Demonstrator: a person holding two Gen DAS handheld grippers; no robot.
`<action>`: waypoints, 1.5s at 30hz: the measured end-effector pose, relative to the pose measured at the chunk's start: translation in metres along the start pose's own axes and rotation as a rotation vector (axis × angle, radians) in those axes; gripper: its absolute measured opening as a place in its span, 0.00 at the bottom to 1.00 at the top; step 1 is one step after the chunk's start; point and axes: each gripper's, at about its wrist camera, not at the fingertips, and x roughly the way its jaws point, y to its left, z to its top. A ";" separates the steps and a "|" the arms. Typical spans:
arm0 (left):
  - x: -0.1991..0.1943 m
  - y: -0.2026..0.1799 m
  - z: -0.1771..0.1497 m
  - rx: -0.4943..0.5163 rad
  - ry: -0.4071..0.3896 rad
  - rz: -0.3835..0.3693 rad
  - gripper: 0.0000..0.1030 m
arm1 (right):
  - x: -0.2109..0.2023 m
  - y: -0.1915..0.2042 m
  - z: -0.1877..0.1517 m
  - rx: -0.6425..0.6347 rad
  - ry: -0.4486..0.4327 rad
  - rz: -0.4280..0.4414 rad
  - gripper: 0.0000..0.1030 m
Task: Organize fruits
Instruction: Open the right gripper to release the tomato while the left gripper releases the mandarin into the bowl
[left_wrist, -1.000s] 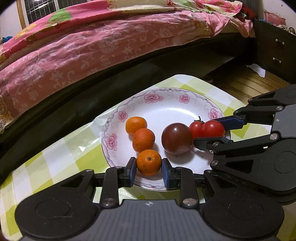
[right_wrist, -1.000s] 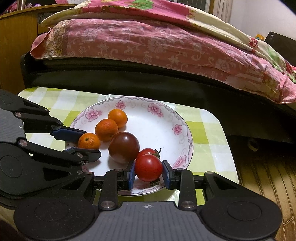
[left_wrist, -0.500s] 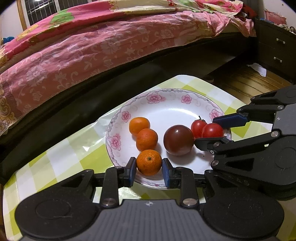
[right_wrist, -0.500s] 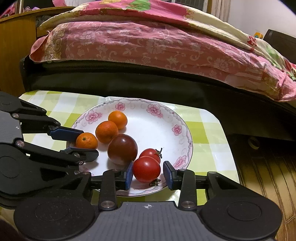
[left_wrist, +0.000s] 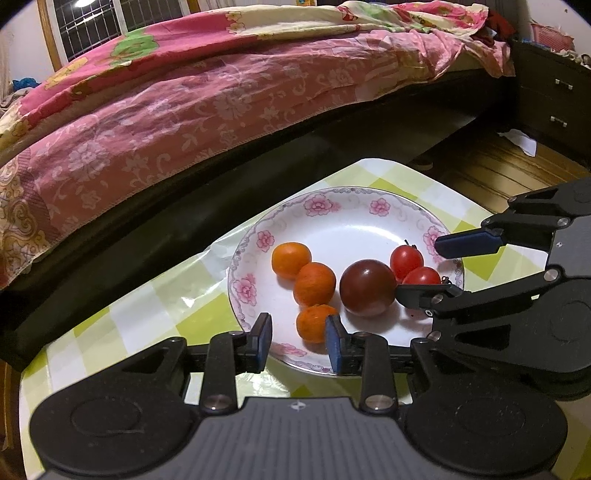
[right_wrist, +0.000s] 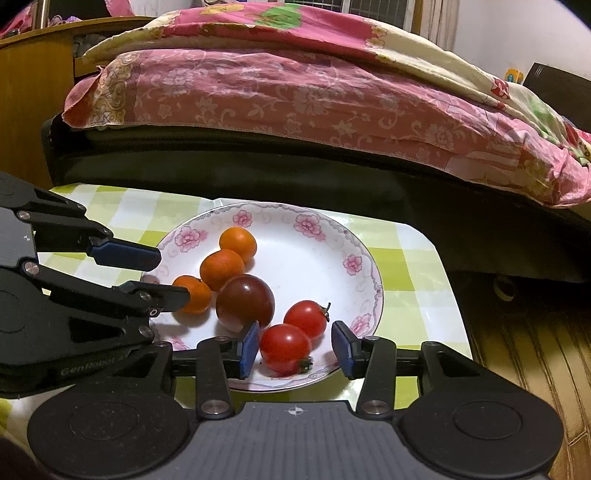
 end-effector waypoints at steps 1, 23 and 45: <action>0.000 0.000 0.000 0.000 0.000 0.001 0.38 | 0.000 0.000 0.000 0.000 -0.001 0.000 0.40; -0.016 -0.001 -0.002 0.009 -0.020 0.024 0.39 | -0.016 0.001 0.001 0.015 -0.046 -0.001 0.42; -0.041 0.001 -0.009 0.010 -0.036 0.036 0.39 | -0.037 0.013 -0.003 0.019 -0.058 0.032 0.43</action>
